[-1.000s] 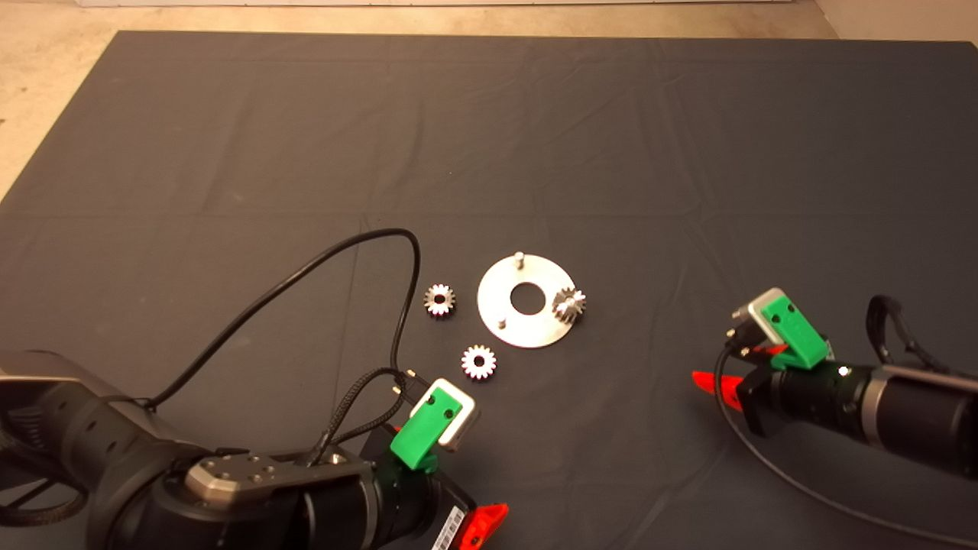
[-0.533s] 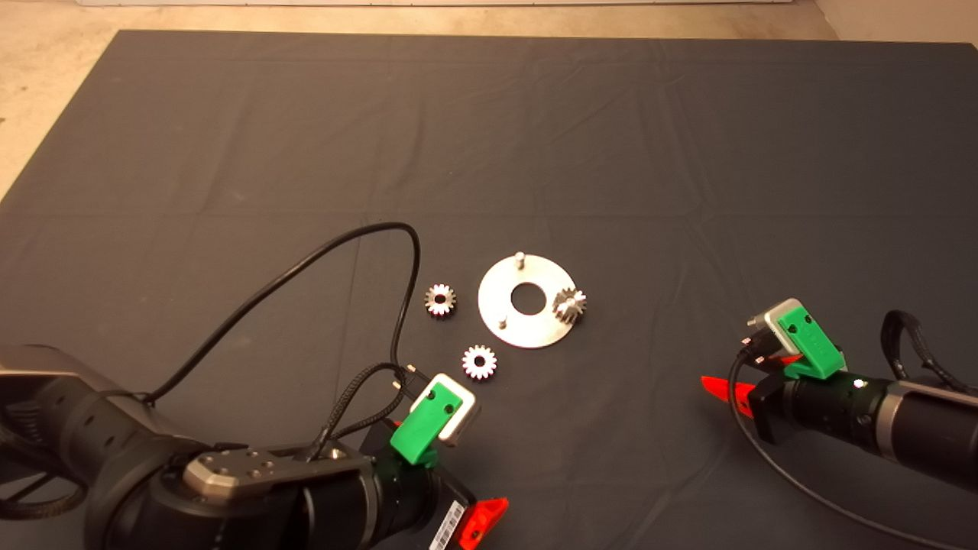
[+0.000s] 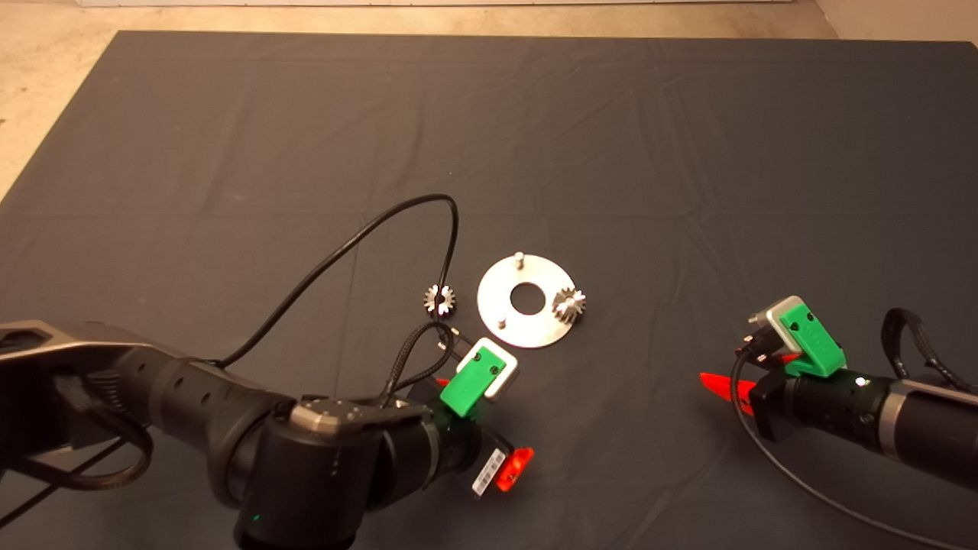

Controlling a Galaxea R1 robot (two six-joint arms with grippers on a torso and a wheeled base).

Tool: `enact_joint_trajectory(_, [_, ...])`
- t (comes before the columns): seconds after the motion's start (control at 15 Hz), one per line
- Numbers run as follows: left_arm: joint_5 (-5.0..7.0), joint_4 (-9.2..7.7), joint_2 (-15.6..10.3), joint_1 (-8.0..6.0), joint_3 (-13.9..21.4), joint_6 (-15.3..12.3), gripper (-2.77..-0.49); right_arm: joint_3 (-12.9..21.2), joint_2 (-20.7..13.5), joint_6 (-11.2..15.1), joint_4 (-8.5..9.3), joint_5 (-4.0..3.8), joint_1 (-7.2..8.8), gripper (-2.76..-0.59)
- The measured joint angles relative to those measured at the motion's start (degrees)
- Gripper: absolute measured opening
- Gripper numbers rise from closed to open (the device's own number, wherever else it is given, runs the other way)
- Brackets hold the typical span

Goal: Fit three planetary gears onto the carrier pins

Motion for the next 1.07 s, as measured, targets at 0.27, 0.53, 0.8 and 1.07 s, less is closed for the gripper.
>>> enact_joint_trajectory(0.27, [0.0,-0.18,0.51,-0.2,-2.56,1.82,-0.51,0.0,-0.44,0.02,-0.01,0.96,-0.01,-1.88])
enact_joint_trajectory(0.53, [0.0,-1.89,0.65,-1.14,-5.77,5.37,-0.51,0.0,-0.44,0.02,-0.01,0.99,-0.01,-1.88])
enact_joint_trajectory(0.8, [-0.13,-4.45,0.65,-2.17,-9.75,8.64,-0.51,0.0,-0.45,0.02,-0.01,1.01,-0.02,-1.88])
enact_joint_trajectory(1.07, [-1.02,-6.39,0.65,-3.18,-11.14,9.6,-0.51,0.0,-0.45,0.02,-0.01,0.99,-0.05,-1.88])
